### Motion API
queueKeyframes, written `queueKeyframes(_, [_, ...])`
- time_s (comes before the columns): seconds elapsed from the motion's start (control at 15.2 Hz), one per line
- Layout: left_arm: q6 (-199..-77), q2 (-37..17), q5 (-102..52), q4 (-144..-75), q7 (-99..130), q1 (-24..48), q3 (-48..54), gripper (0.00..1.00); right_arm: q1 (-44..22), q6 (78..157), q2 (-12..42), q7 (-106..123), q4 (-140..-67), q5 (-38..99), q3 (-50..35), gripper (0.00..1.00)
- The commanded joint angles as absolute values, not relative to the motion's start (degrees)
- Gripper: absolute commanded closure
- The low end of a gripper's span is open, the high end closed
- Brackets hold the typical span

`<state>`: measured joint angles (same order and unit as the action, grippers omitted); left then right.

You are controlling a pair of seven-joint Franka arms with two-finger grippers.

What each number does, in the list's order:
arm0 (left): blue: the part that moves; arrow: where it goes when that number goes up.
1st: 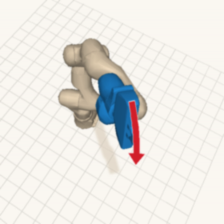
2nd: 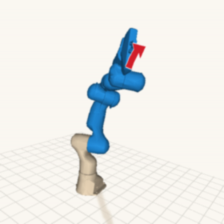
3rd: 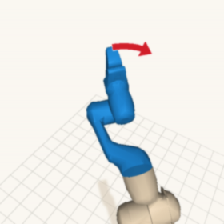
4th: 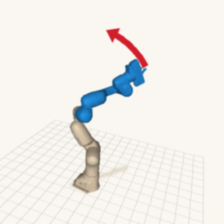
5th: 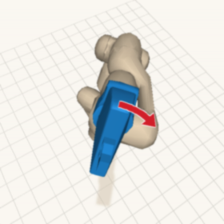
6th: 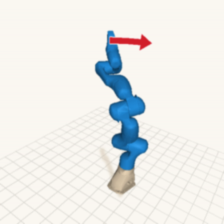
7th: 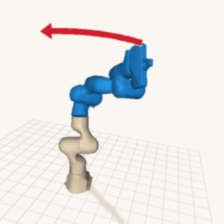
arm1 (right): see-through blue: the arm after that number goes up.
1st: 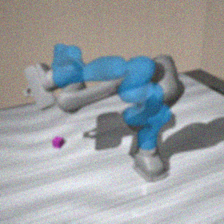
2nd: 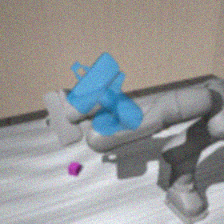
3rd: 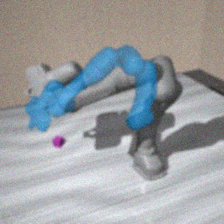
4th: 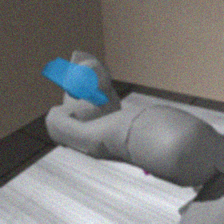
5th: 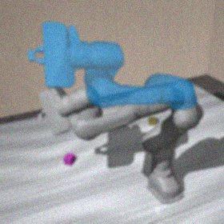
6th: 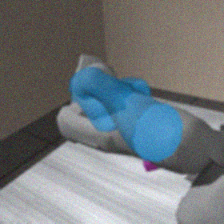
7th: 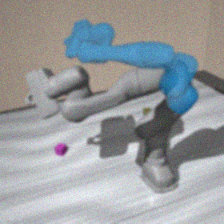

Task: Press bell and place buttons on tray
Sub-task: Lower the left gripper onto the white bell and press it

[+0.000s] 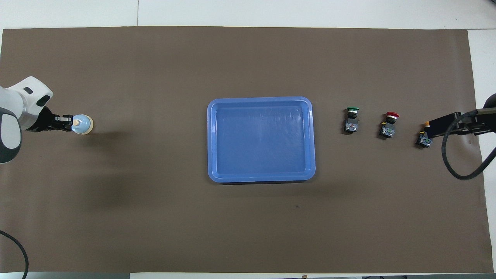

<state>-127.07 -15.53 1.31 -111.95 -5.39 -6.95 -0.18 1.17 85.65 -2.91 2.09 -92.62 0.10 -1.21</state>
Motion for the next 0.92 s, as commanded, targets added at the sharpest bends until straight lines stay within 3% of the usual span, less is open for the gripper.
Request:
queueKeyframes(0.0, [-129.90,-16.69,1.76,-112.58,-5.71,-6.59,-0.53,1.00,2.02,85.17,-3.60,3.08,-93.16,1.32,-1.49,0.00])
queueKeyframes(0.2, [-127.28,-16.70,1.76,-111.54,-5.71,-6.59,-0.53,1.00,2.02,85.17,-3.60,3.08,-93.16,1.32,-1.49,0.00])
queueKeyframes(0.26, [-124.22,-16.35,1.76,-109.79,-5.54,-6.24,-0.44,0.86,2.02,85.08,-3.69,3.08,-93.16,1.32,-1.49,0.00])
queueKeyframes(0.33, [-119.93,-15.83,1.76,-107.51,-5.45,-5.11,-0.44,0.50,2.02,85.17,-3.60,3.08,-93.16,1.32,-1.49,0.00])
queueKeyframes(0.4, [-115.62,-14.34,1.76,-105.40,-5.36,-4.40,-0.44,0.19,2.02,85.17,-3.69,3.08,-93.16,1.32,-1.49,0.00])
queueKeyframes(0.46, [-111.92,-12.85,1.76,-103.99,-5.27,-3.96,-0.35,0.00,2.02,85.17,-3.69,3.08,-93.16,1.32,-1.49,0.00])
queueKeyframes(0.86, [-94.33,-1.77,1.23,-101.43,-2.72,-0.97,0.09,0.00,2.02,85.08,-3.69,3.08,-93.16,1.32,-1.49,0.00])
